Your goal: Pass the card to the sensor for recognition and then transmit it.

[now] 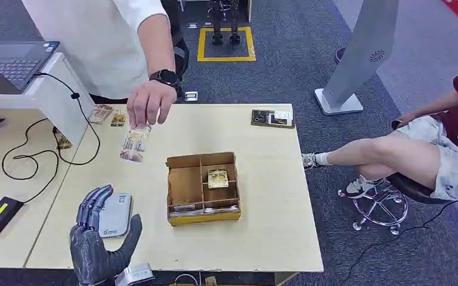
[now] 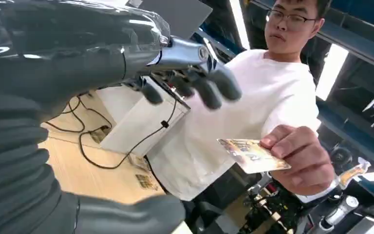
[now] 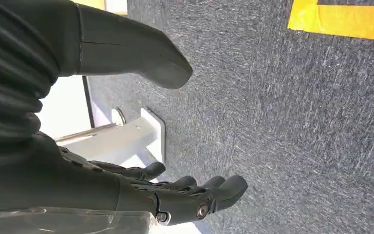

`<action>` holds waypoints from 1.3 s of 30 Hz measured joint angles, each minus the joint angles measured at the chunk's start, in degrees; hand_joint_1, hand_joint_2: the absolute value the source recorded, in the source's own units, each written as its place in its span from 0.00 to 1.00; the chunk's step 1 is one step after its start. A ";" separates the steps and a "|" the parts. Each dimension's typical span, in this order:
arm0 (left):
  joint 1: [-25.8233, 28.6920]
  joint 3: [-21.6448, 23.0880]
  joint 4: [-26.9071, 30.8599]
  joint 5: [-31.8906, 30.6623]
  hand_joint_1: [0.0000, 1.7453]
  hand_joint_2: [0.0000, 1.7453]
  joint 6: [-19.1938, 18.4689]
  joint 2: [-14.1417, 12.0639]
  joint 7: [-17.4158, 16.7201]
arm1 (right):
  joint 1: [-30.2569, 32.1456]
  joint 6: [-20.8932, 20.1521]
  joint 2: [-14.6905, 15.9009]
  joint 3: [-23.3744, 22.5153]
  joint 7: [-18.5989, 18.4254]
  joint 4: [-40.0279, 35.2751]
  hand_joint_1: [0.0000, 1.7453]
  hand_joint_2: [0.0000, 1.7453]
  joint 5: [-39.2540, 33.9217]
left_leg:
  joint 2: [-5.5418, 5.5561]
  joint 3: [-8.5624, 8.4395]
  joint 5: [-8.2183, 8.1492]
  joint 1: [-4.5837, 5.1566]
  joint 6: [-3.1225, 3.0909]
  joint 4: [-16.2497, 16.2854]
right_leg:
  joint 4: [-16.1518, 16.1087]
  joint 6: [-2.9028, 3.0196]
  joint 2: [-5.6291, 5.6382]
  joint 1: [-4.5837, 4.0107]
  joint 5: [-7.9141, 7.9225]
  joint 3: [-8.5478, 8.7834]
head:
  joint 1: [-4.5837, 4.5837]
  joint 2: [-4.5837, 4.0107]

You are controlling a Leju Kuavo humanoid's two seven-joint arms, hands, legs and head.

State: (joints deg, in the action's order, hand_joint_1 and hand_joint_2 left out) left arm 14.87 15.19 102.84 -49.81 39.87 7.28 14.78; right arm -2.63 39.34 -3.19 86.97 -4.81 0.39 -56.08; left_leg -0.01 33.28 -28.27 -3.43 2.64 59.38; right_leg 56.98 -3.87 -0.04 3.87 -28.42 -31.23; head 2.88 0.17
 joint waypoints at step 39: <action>-9.77 -18.38 -0.79 -5.99 1.00 1.00 -0.02 9.09 12.31 | -1.57 -1.01 1.44 2.43 -3.52 -2.67 0.00 1.00 7.19 | -0.05 -0.03 0.00 0.00 0.00 0.01 | 0.00 0.02 0.08 0.00 0.02 -0.05 | 0.02 0.00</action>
State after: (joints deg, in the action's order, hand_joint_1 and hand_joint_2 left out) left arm 5.10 -3.19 102.05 -55.80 39.85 16.37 27.08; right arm -4.20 38.34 -1.75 89.39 -8.33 -2.27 -48.89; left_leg -0.06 33.25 -28.26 -3.43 2.64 59.39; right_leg 56.98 -3.85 0.04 3.87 -28.41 -31.28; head 2.91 0.17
